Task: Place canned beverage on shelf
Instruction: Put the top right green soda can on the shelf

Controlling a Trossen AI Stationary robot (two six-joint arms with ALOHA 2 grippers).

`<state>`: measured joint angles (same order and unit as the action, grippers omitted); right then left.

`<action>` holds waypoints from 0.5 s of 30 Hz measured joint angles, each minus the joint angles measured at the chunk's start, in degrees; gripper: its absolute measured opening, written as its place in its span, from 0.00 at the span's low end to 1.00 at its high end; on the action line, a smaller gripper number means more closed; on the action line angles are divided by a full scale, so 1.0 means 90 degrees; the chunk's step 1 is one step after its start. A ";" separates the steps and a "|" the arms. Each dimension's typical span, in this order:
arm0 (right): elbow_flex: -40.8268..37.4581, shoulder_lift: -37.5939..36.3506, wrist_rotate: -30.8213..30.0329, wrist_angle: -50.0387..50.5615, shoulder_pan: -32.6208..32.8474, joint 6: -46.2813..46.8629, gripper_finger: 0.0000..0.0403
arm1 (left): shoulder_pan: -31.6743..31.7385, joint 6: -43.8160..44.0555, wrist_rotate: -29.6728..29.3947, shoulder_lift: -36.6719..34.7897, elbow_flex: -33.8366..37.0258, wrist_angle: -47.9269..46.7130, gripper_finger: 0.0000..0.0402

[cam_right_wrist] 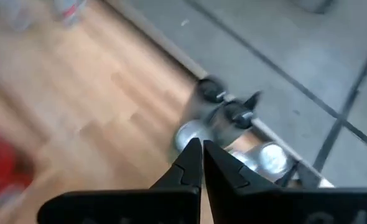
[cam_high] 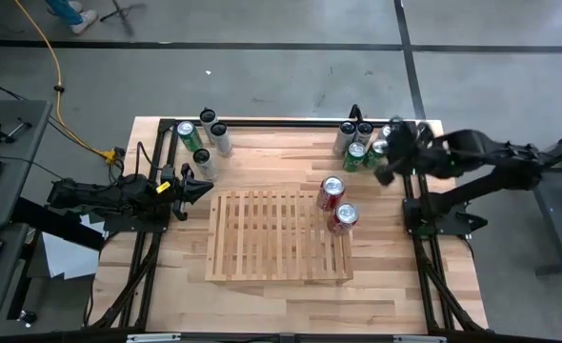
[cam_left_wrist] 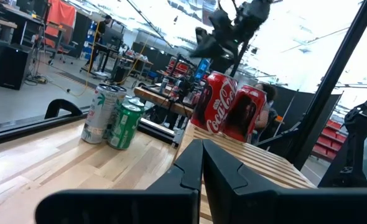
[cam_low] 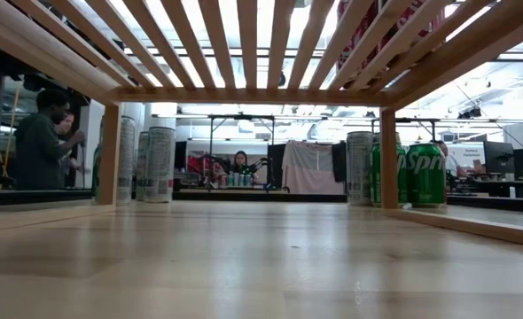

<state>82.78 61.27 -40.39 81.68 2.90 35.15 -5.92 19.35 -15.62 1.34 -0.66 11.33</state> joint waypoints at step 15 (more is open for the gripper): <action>-0.0200 0.0212 0.3098 -0.1577 -0.4393 -0.1677 0.24 | -0.0001 0.0000 0.0000 -0.0001 0.0001 0.0001 0.01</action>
<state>80.98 63.18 -12.50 67.48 -36.64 20.06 -5.93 19.35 -15.62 1.34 -0.65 11.34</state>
